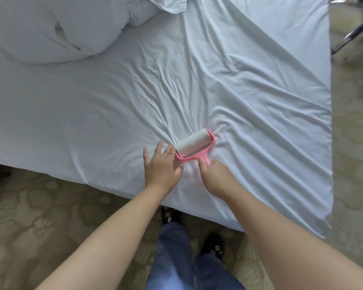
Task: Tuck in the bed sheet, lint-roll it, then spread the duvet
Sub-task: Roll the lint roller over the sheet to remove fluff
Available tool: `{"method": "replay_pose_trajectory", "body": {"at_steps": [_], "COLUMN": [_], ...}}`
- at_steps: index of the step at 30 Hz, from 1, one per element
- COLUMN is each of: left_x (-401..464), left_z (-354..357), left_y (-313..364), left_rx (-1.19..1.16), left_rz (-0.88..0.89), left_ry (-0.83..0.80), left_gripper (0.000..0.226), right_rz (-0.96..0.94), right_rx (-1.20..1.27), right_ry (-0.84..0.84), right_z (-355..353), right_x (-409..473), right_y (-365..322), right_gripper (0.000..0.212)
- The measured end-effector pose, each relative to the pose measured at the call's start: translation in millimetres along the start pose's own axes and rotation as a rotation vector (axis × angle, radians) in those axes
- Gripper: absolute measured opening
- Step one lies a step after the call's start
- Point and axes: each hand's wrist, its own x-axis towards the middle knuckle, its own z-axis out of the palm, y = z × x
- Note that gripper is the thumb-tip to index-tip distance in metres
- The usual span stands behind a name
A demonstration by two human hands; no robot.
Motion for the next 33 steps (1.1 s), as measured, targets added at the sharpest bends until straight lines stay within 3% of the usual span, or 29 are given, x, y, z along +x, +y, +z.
{"method": "replay_pose_trajectory", "body": {"at_steps": [9,14,19,33], "left_x": [-47.9,-62.5,-73.9,-46.3], "left_z": [2.5,-1.3,-18.2,-9.3], "left_y": [25.3,32.5,39.3,33.4], "left_rx": [-0.045,-0.325,-0.359,-0.35], "left_rz": [0.051,0.011,0.018,-0.025], "left_ry": [-0.108,-0.121,-0.142,-0.228], "left_gripper": [0.066,0.062,0.045,0.036], "right_rz": [0.052,0.047,0.074,0.162], "right_rx": [-0.037,-0.076,-0.031,0.02], "right_ry": [-0.031,0.109,0.149,-0.042], "right_z": [-3.4,-9.9,-3.4,-6.0], "right_x": [-45.0,-72.5,-103.3,-63.0], "right_y": [38.3,45.6,56.1,44.2], "right_gripper": [0.061,0.048,0.046,0.058]}}
